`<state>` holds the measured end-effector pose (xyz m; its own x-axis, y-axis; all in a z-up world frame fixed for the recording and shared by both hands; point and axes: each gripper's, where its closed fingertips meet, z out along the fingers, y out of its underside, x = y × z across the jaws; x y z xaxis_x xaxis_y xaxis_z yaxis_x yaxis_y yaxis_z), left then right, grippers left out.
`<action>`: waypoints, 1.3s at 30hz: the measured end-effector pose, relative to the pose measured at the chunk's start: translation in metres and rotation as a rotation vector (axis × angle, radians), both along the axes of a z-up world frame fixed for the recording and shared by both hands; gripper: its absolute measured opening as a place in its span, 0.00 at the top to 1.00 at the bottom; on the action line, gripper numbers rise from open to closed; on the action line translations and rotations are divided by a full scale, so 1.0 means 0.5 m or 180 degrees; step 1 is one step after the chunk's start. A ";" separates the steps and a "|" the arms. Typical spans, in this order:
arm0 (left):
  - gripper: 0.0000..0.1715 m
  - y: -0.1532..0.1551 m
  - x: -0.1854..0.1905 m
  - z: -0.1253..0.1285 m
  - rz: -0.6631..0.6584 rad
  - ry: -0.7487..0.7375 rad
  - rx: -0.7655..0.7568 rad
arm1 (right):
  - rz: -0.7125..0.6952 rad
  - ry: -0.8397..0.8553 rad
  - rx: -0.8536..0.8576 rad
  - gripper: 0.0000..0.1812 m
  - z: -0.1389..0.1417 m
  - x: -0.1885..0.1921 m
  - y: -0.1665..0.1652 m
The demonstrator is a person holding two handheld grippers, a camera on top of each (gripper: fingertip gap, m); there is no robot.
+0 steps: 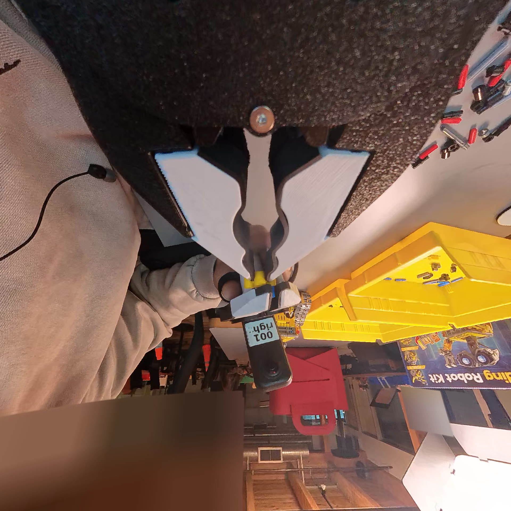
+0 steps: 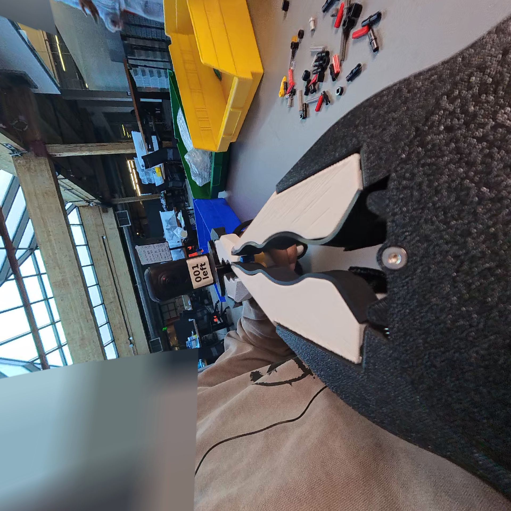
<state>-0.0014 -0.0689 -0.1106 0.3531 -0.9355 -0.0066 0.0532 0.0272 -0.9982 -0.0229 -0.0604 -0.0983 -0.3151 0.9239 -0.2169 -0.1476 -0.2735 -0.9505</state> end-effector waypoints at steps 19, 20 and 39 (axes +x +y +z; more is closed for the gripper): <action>0.96 0.022 -0.006 -0.026 0.0090 0.0068 -0.0640 | -0.0276 -0.0340 0.0292 1.00 -0.030 -0.013 0.021; 0.96 0.022 -0.006 -0.028 0.0075 0.0059 -0.0721 | -0.0286 -0.0369 0.0320 1.00 -0.032 -0.013 0.022; 0.96 0.056 0.022 -0.014 -0.0013 -0.0140 -0.1201 | -0.0146 -0.0233 -0.0248 1.00 0.003 0.001 0.065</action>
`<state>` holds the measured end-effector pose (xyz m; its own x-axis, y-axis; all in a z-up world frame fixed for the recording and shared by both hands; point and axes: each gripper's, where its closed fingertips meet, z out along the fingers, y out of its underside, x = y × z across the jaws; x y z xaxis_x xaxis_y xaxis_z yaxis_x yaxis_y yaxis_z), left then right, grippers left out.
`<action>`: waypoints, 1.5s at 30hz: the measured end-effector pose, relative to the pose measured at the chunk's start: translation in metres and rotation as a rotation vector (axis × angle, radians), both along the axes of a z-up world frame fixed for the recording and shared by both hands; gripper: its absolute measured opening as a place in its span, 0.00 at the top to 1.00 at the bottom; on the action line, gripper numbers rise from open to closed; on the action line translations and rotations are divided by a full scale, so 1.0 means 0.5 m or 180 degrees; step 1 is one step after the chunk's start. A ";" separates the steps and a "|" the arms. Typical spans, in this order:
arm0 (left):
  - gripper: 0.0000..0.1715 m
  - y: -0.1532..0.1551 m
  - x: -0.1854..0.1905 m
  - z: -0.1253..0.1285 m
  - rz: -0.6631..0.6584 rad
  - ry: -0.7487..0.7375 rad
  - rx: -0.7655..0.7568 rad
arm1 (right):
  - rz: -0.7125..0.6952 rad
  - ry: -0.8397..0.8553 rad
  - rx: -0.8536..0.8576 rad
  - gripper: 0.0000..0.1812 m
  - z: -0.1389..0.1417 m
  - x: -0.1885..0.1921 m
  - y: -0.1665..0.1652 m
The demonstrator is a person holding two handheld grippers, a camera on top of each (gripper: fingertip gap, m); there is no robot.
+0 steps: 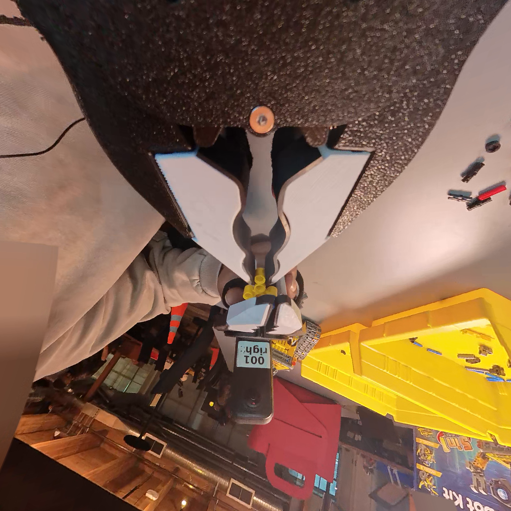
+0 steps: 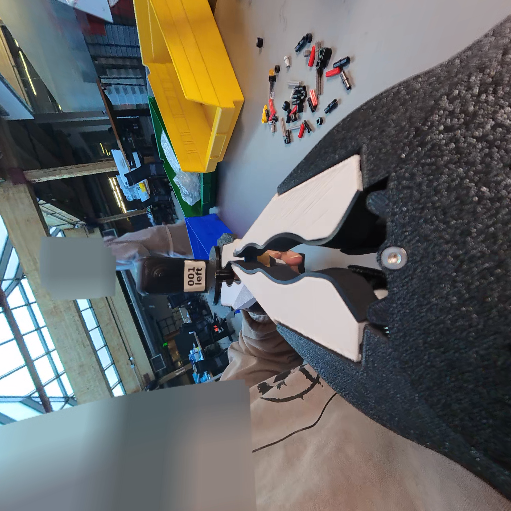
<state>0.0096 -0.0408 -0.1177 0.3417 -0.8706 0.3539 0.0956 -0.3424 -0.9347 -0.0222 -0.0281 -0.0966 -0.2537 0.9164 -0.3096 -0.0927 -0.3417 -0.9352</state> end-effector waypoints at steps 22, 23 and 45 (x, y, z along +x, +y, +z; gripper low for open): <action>0.96 0.077 0.013 -0.110 -0.0329 0.0884 -0.0426 | -0.0796 -0.0010 0.0854 1.00 0.035 0.032 0.088; 0.96 0.074 0.014 -0.117 -0.0348 0.0891 -0.0476 | -0.0806 -0.0028 0.0850 1.00 0.032 0.029 0.090; 0.83 0.044 -0.071 -0.215 -0.0195 0.1861 -0.0419 | -0.0328 -0.1221 0.2385 0.99 -0.182 -0.017 0.010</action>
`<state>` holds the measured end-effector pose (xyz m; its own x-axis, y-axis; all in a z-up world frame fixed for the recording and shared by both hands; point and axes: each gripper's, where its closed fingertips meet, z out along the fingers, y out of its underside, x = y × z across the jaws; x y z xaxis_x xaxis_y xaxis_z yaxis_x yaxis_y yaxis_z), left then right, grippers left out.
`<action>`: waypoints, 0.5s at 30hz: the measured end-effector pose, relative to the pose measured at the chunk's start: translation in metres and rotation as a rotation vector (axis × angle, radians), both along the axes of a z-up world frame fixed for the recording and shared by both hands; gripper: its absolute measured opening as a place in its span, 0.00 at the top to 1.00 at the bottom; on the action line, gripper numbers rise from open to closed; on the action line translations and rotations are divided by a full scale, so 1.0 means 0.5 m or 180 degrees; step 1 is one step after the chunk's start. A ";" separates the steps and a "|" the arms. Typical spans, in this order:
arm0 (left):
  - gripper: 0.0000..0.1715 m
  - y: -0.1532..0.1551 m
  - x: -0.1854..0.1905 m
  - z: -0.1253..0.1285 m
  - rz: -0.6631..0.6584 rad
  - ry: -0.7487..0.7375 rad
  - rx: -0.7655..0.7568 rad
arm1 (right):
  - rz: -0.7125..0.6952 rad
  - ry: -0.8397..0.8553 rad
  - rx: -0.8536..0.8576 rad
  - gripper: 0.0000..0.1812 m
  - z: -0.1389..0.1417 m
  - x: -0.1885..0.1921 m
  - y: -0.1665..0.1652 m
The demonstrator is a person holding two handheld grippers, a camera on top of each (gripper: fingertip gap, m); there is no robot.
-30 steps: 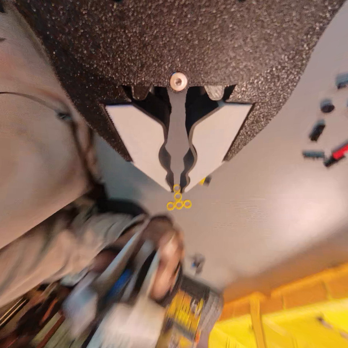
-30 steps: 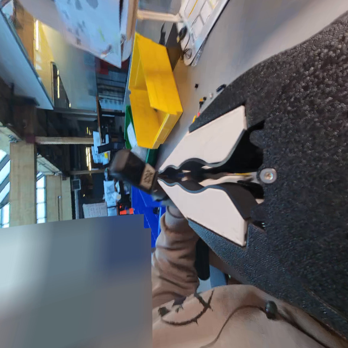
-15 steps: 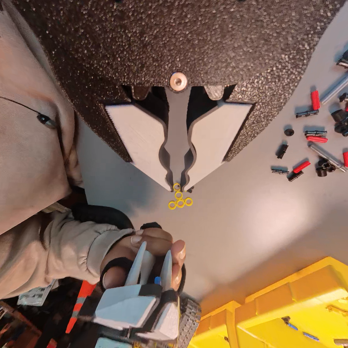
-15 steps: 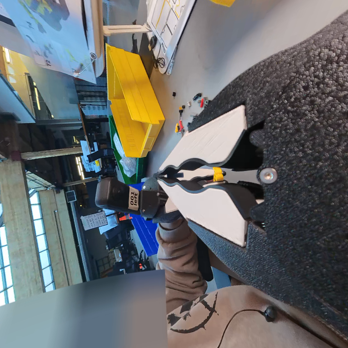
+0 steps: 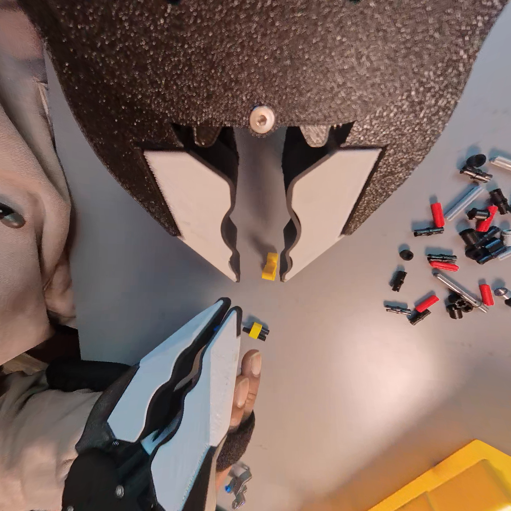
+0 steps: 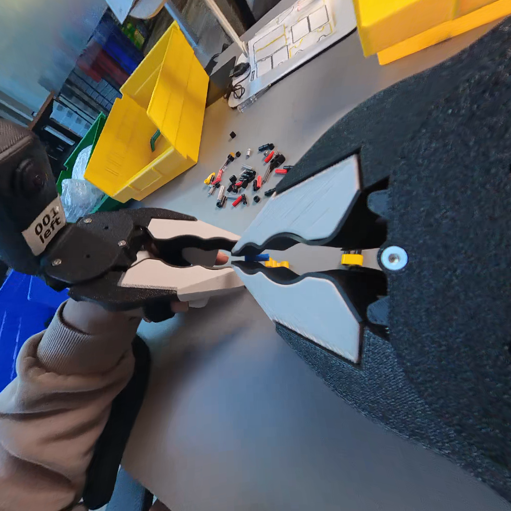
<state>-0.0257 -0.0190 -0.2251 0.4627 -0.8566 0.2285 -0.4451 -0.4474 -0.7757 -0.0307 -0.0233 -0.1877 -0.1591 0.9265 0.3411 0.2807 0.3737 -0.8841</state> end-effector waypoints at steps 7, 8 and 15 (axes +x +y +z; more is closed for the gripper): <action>0.78 -0.049 0.012 0.145 -0.0531 -0.1877 -0.0719 | 0.0094 0.0484 -0.0120 0.99 0.064 0.010 -0.021; 0.78 -0.044 0.012 0.154 -0.0504 -0.2032 -0.0806 | 0.0098 0.0512 -0.0102 0.99 0.070 0.010 -0.024; 0.78 -0.040 0.034 0.130 -0.0414 -0.1971 -0.1072 | 0.0108 0.0285 0.0202 0.98 0.041 0.003 -0.038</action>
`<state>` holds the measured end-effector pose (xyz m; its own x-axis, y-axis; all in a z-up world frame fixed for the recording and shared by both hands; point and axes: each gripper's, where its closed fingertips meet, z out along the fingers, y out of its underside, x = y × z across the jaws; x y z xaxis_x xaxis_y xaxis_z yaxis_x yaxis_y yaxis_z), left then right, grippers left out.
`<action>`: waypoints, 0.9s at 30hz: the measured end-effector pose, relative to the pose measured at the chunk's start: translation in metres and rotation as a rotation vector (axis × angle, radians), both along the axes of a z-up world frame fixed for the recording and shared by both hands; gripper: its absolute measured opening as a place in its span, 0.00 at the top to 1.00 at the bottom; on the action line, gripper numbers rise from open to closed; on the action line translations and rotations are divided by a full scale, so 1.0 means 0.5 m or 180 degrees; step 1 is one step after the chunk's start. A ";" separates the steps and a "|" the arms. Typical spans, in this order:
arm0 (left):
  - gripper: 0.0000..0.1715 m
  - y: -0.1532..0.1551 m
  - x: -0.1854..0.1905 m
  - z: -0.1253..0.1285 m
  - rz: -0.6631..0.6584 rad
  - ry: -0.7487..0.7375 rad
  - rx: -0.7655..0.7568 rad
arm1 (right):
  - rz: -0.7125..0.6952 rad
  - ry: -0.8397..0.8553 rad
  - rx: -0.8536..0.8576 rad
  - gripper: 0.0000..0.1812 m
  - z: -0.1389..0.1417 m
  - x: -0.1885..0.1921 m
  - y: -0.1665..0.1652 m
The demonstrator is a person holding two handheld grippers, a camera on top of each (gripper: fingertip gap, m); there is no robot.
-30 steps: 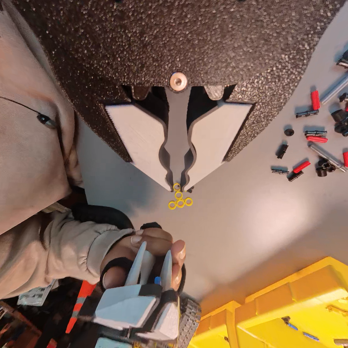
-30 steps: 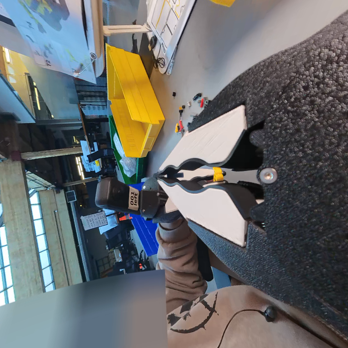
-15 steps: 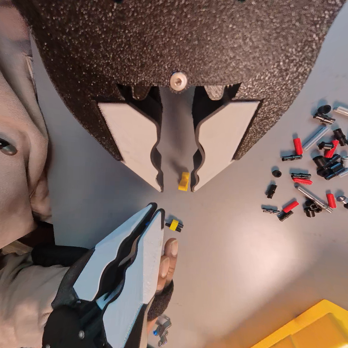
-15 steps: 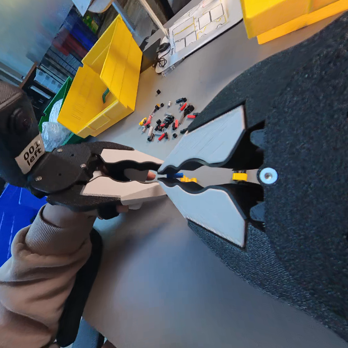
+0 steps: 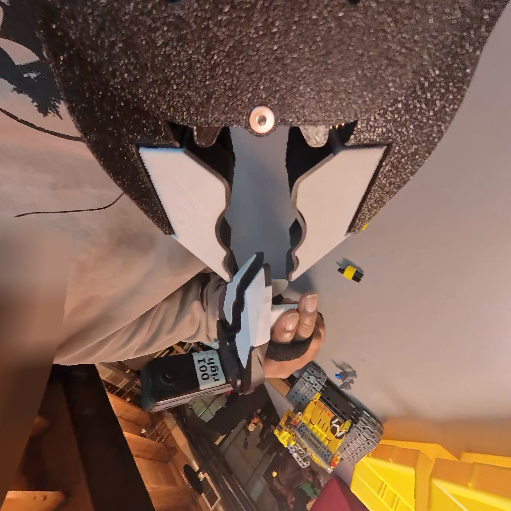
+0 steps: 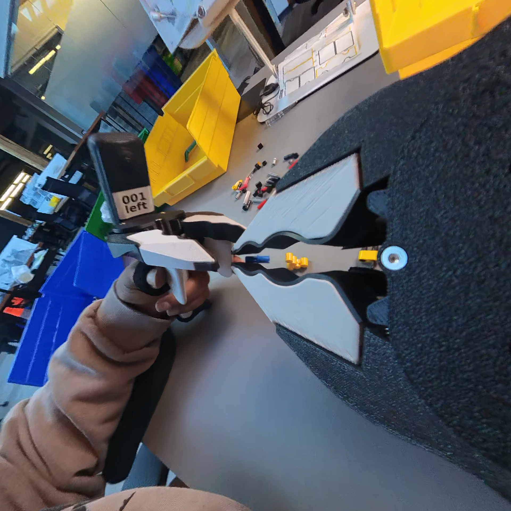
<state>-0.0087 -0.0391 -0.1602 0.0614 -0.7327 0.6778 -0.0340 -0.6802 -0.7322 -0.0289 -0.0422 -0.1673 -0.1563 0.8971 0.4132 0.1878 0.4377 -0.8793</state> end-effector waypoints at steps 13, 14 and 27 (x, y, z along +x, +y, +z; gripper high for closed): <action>0.76 0.101 -0.083 -0.035 0.1027 0.0720 0.0483 | -0.0063 -0.0925 -0.0683 0.88 -0.057 0.051 0.045; 0.75 0.107 -0.089 -0.041 0.1094 0.0868 0.0618 | -0.0065 -0.1057 -0.0745 0.86 -0.067 0.062 0.048; 0.60 0.081 -0.072 -0.106 0.0843 0.1938 0.1495 | -0.0239 -0.2082 -0.0674 0.85 -0.157 0.099 0.070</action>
<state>-0.0448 0.0014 -0.2133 0.5315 -0.8417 0.0951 -0.3992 -0.3479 -0.8483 0.0207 -0.0071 -0.2460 -0.2479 0.9663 0.0700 0.7317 0.2341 -0.6402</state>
